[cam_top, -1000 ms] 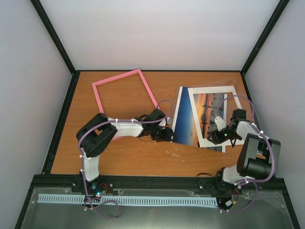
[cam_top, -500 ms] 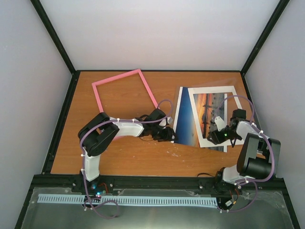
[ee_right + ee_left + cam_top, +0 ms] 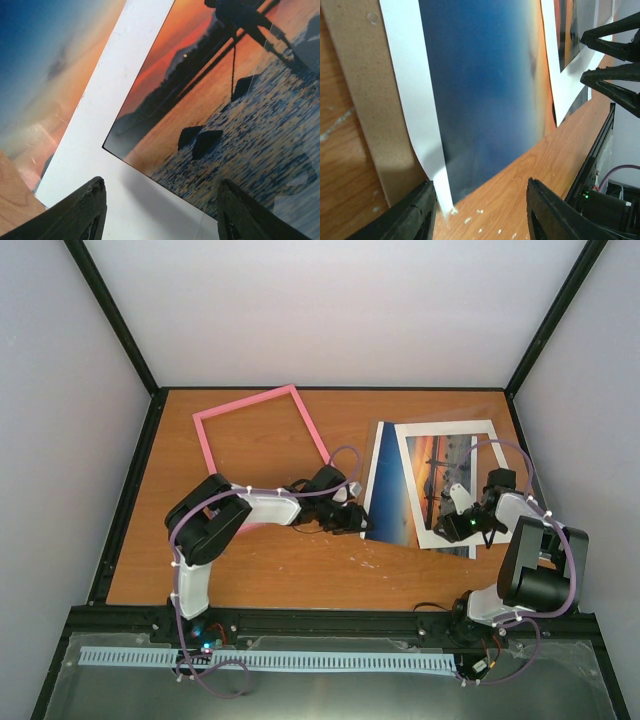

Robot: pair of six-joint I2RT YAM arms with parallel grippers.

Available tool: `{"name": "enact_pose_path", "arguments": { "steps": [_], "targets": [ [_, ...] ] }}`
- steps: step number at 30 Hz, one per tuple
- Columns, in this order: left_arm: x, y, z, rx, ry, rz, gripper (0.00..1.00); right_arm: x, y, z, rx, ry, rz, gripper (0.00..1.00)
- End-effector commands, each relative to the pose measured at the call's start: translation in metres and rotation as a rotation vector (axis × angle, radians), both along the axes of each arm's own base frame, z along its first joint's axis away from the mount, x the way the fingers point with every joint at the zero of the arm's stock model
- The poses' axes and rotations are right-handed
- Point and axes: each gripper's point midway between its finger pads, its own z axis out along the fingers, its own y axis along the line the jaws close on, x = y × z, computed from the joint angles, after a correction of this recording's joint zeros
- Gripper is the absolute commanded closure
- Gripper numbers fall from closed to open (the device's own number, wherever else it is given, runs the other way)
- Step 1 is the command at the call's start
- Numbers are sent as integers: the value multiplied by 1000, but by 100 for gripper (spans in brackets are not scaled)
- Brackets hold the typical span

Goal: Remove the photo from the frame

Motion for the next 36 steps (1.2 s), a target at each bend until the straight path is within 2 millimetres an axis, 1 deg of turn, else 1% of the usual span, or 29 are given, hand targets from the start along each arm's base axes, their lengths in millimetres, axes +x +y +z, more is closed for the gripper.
{"name": "enact_pose_path", "arguments": {
  "steps": [1, 7, 11, 15, 18, 22, 25, 27, 33, 36],
  "targets": [
    [13, -15, 2, -49, -12, -6, 49, -3, 2, -6, 3, 22, 14, 41],
    [19, -19, -8, -29, 15, 12, 47, -5, 2, -6, 5, 28, 14, 41],
    [29, -12, -13, -3, 41, 80, 47, -5, 3, -6, 5, 26, 17, 41],
    [35, -4, -9, -25, 66, 159, 46, -5, 3, -5, 6, 24, 18, 41],
    [31, -5, -7, -49, 105, 170, 47, -5, 3, -5, 7, 22, 18, 41],
    [21, 5, -8, -38, 137, 192, 52, -4, 3, -2, 11, 19, 16, 41],
    [16, 11, -11, -30, 137, 198, 59, -4, 4, -1, 11, 13, 19, 41],
    [14, 9, -13, -38, 146, 186, 63, -3, 4, -1, 12, 11, 18, 41],
    [9, -6, -11, -80, 158, 148, 66, -2, 4, 1, 12, 2, 22, 41],
    [8, -9, -12, -76, 159, 142, 67, -2, 4, 2, 10, -5, 22, 41]
  ]
}}
